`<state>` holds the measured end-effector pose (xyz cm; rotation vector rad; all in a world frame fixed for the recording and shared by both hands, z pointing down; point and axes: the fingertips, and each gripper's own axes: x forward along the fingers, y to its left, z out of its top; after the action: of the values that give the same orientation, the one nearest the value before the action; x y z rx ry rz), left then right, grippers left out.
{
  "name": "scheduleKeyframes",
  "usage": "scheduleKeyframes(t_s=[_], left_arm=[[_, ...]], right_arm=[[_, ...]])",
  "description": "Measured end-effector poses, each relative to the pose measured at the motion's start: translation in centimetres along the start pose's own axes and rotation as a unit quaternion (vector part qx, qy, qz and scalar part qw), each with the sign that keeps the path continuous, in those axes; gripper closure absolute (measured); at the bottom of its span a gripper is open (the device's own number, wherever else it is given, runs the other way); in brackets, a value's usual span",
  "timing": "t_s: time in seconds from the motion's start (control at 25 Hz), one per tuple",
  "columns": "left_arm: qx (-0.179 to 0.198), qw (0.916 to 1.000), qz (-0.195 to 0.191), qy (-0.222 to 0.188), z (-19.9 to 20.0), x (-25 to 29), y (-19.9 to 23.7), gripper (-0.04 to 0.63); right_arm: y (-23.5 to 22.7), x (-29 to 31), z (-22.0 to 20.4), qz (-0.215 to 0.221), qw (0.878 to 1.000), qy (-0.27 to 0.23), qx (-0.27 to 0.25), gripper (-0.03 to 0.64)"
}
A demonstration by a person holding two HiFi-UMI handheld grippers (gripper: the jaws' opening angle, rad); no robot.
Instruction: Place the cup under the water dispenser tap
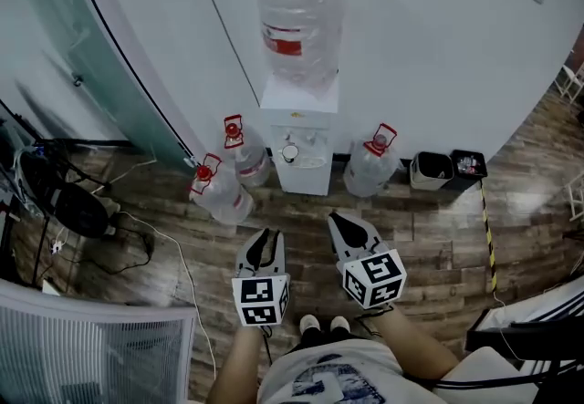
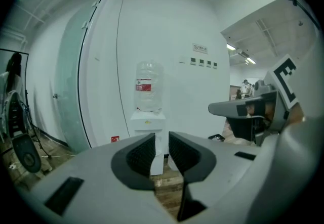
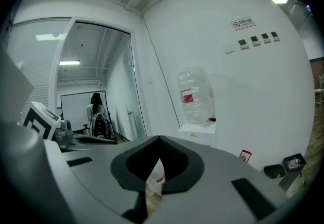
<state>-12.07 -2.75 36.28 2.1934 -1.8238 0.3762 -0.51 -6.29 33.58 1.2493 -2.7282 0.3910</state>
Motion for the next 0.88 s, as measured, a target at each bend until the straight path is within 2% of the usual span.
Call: scheduleKeyframes(t_s=[0.52, 0.88], left_arm=[[0.011, 0.9996, 0.024, -0.006, 0.5, -1.5, -2.7, 0.542], [0.005, 0.9997, 0.021, -0.006, 1.1, -1.4, -3.2, 0.545]], right_arm=[[-1.0, -4.4, -1.0, 0.018, 1.000, 0.004, 0.002, 0.597], [-0.9, -4.2, -0.7, 0.024, 1.000, 0.006, 0.004, 0.597]])
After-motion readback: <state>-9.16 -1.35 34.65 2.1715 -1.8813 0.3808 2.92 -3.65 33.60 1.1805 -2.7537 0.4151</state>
